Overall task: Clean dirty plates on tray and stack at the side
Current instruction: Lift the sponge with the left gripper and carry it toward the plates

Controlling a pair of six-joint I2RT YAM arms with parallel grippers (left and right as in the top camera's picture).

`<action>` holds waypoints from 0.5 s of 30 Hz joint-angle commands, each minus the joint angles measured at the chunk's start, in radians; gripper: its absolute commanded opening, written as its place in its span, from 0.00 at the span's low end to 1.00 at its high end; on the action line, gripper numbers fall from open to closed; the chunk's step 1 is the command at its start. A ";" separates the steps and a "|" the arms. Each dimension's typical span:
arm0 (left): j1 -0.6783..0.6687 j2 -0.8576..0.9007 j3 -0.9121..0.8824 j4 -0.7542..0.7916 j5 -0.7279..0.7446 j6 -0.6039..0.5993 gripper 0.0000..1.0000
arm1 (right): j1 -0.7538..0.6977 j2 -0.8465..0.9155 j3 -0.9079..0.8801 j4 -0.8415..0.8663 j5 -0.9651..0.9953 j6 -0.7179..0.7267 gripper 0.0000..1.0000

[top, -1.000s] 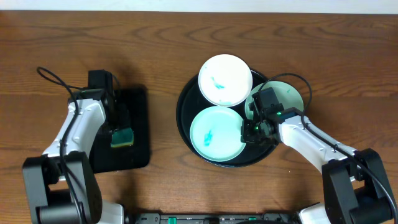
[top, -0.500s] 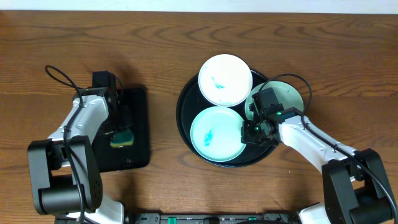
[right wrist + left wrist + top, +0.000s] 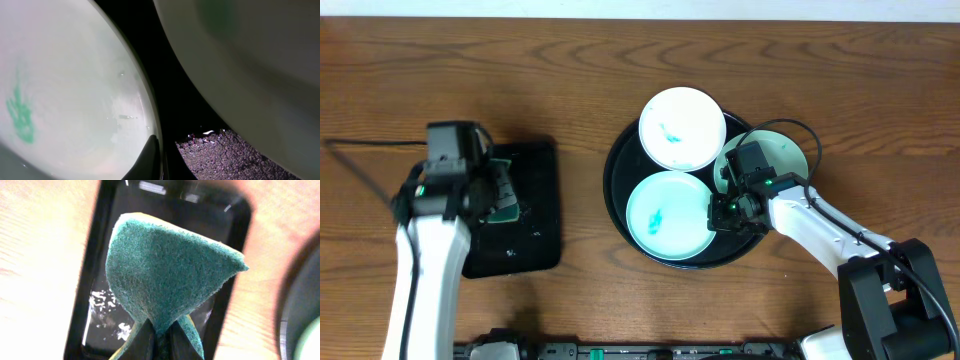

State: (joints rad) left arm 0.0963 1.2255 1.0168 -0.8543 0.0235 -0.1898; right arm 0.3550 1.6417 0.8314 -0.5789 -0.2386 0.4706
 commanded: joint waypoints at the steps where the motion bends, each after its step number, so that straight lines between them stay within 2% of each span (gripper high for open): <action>1: 0.002 -0.141 0.031 0.008 -0.005 0.029 0.07 | 0.021 0.000 -0.010 -0.017 -0.006 -0.027 0.01; 8: 0.002 -0.309 0.031 0.056 -0.004 0.082 0.07 | 0.021 0.000 -0.010 -0.016 -0.006 -0.038 0.01; 15: 0.002 -0.333 0.031 0.056 -0.004 0.089 0.07 | 0.021 0.000 -0.010 -0.017 -0.005 -0.039 0.01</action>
State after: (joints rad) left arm 0.0963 0.8989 1.0180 -0.8047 0.0235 -0.1246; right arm 0.3550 1.6417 0.8314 -0.5789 -0.2386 0.4622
